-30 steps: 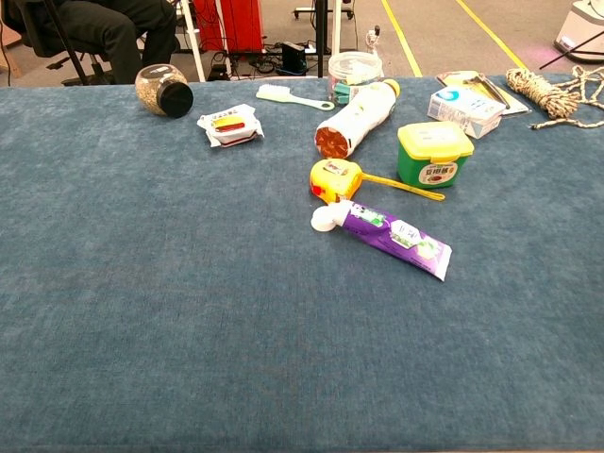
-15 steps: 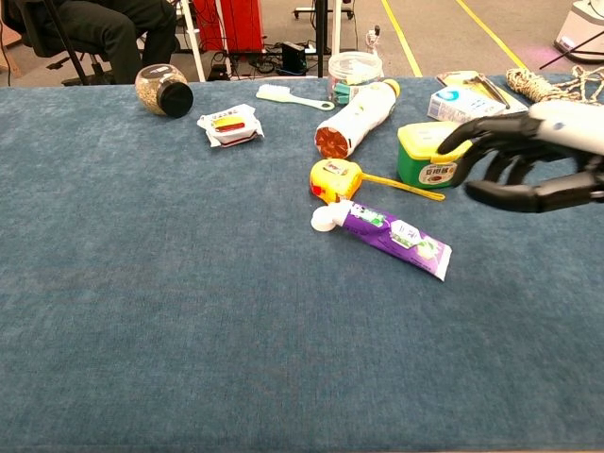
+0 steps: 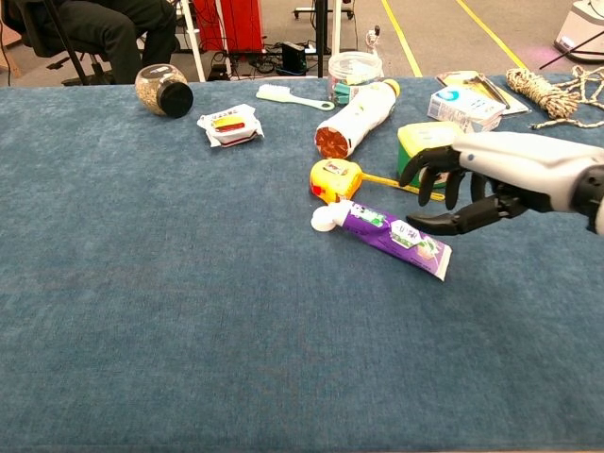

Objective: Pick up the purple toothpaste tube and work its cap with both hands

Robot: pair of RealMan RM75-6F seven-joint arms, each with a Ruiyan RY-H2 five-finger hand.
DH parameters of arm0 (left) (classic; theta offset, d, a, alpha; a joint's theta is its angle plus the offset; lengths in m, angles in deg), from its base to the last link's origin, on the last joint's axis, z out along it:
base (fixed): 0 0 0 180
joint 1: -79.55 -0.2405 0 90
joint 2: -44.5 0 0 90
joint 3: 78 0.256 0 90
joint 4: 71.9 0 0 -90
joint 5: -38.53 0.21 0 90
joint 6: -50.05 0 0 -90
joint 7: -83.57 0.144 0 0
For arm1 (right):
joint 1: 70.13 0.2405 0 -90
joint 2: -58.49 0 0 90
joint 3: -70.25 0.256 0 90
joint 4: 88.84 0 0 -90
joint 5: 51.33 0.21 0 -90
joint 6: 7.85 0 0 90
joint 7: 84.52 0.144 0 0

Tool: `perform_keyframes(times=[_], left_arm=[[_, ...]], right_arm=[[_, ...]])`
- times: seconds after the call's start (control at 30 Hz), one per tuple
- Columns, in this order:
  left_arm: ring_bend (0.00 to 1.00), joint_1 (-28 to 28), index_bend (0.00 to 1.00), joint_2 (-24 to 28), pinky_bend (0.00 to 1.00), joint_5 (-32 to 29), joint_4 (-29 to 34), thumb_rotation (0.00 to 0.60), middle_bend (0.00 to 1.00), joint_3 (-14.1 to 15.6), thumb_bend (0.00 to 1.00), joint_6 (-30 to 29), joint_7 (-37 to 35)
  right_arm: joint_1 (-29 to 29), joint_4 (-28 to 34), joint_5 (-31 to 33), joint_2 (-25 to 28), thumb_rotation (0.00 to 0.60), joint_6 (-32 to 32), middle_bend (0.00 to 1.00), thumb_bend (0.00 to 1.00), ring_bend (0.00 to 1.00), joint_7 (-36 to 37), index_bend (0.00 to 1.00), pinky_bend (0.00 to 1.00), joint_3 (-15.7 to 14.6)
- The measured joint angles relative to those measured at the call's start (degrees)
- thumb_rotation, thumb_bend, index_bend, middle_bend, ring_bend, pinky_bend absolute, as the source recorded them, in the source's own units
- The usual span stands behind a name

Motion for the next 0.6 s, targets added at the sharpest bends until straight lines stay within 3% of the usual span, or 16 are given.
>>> perform_keyframes(times=[0.6], left_arm=[[0.21,-0.54,0.35,0.39,0.33,-0.25,-2.08,0.583,0.25,0.67,0.22,-0.08,-2.58]], right_arm=[[8.45,-8.03,13.06,-7.71,0.241,0.53,0.38,0.39,0.45,-14.46,0.27,0.48,0.59]])
